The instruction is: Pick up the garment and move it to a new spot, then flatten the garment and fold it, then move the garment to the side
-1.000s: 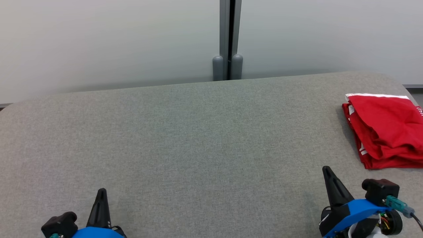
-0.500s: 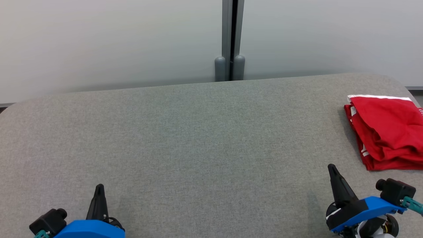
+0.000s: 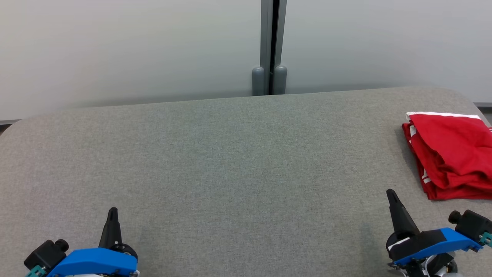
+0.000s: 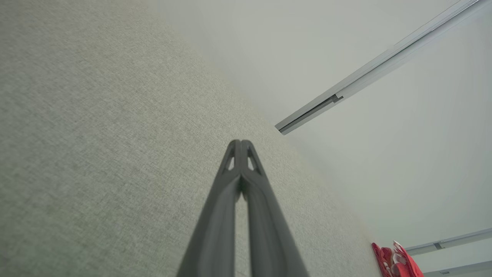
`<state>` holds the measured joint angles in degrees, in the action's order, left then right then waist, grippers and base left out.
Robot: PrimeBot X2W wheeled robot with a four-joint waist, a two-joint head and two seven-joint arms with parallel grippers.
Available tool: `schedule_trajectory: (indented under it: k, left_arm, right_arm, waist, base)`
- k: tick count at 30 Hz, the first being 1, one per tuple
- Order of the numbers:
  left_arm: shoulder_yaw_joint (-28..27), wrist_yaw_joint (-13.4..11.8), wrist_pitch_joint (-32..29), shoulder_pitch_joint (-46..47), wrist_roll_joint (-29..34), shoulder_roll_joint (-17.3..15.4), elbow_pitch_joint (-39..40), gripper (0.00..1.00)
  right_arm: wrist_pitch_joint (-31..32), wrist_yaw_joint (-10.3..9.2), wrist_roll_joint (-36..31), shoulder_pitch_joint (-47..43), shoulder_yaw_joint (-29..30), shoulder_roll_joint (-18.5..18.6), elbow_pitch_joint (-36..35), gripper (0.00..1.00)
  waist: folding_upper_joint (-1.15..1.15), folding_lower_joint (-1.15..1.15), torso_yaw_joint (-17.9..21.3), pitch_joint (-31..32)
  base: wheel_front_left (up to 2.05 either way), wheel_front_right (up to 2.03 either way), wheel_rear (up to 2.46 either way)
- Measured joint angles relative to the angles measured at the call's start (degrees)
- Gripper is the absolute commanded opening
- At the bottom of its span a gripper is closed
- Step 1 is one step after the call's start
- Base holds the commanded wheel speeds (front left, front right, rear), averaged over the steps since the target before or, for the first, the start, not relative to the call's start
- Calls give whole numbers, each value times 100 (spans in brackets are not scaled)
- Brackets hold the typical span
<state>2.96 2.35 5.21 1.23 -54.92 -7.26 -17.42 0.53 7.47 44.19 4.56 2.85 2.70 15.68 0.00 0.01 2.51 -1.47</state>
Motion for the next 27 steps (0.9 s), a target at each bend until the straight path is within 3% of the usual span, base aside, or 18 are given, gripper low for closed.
schedule_trajectory:
  k: [27]
  left_arm:
    - [-382,183,-465,157,-1467,176,129,0]
  right_arm:
    - [243,0,1890,53,142,0,-58,0]
  waist:
    - [0,0,-78,40]
  base:
    - [0,0,0]
